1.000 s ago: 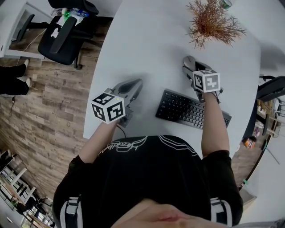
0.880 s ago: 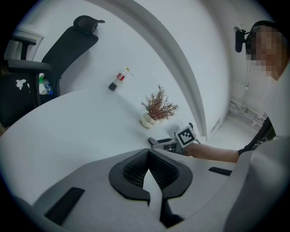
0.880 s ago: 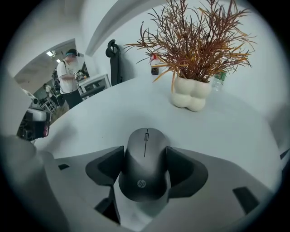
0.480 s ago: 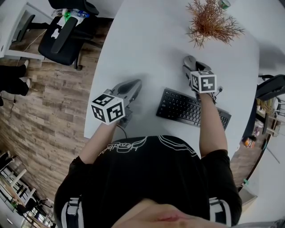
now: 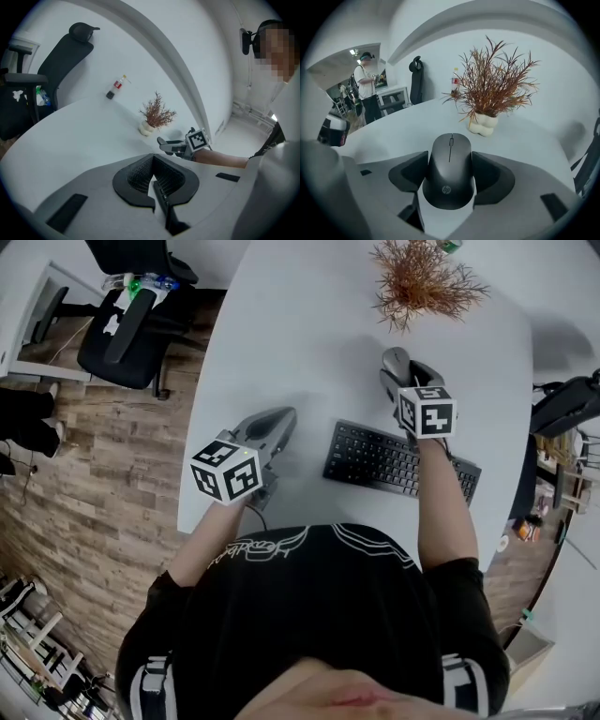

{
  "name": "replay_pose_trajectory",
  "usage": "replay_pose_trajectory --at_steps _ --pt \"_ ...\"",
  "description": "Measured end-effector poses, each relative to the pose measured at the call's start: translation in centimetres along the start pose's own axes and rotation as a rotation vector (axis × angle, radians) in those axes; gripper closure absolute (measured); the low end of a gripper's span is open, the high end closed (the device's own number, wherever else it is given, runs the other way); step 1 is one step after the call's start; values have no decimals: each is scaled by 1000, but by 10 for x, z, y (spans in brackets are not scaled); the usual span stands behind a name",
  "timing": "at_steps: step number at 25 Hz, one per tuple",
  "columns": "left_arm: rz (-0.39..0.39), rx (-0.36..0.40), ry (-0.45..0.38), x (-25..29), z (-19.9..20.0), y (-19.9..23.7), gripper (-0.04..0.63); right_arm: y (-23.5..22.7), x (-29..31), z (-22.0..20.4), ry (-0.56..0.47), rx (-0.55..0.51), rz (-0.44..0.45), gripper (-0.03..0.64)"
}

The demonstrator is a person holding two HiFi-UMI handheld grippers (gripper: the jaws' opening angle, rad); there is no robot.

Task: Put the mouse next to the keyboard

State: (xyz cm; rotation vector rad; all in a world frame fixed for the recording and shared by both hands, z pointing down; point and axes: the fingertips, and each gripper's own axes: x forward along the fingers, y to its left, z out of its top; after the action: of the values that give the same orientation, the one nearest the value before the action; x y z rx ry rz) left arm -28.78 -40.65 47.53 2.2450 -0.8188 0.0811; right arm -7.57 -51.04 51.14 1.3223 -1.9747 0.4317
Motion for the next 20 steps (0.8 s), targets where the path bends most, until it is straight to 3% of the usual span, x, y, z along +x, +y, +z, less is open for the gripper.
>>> replay_pose_trajectory --at_steps 6,10,20 --pt "-28 40 -11 1 8 -24 588 5 -46 16 -86 -4 -16 354" --pt "-5 100 -22 3 13 -34 588 7 -74 24 -141 4 -17 354" --pt "-46 189 -1 13 18 -84 588 -7 -154 15 -259 75 -66 354"
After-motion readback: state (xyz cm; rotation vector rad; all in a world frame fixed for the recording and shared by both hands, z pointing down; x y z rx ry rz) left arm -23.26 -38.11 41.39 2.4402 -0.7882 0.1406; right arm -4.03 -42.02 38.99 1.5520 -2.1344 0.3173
